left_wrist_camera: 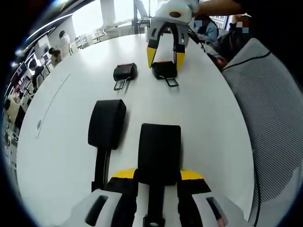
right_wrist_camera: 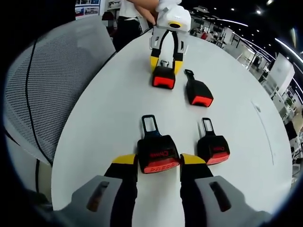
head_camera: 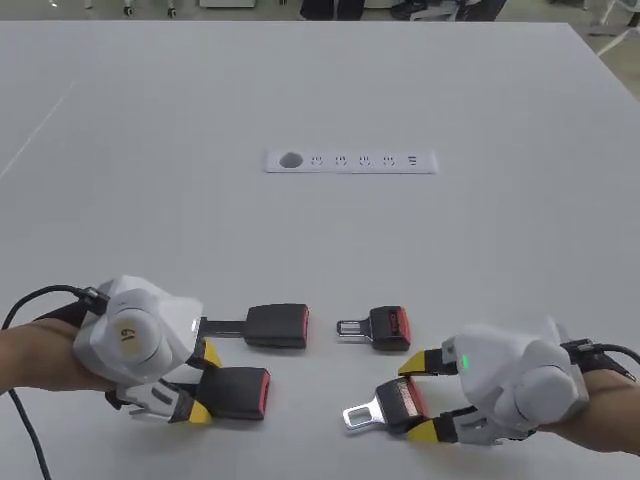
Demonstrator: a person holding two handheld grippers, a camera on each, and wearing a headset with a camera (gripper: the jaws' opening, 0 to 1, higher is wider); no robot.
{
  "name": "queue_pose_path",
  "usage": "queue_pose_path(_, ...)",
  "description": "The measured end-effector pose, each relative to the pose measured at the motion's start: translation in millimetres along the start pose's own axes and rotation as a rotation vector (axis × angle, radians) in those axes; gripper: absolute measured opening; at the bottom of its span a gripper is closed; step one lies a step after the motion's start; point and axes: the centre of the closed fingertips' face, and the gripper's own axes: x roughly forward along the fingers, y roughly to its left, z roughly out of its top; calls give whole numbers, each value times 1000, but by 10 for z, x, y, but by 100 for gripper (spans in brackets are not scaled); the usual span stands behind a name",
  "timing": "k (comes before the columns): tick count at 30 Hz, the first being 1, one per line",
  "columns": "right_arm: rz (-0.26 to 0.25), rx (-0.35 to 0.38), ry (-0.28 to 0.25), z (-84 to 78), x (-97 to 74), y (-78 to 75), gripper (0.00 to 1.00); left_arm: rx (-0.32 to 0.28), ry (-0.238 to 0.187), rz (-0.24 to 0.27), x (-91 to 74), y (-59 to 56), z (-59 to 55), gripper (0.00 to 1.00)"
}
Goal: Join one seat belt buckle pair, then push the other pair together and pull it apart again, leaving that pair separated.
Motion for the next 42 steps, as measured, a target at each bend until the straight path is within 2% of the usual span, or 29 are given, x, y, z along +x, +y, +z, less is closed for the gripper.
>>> queue_pose_path(12, -22, 46, 4, 8, 17, -18, 32, 1, -8, 0, -3, 2, -3, 33)
queue_pose_path(23, -49, 89, 3, 63, 49, -49, 32, -7, 1, -4, 2, 8, -6, 33)
queue_pose_path(42, -70, 144, -12, 195, 208, -80, 32, -16, 53, -5, 7, 1, -4, 33)
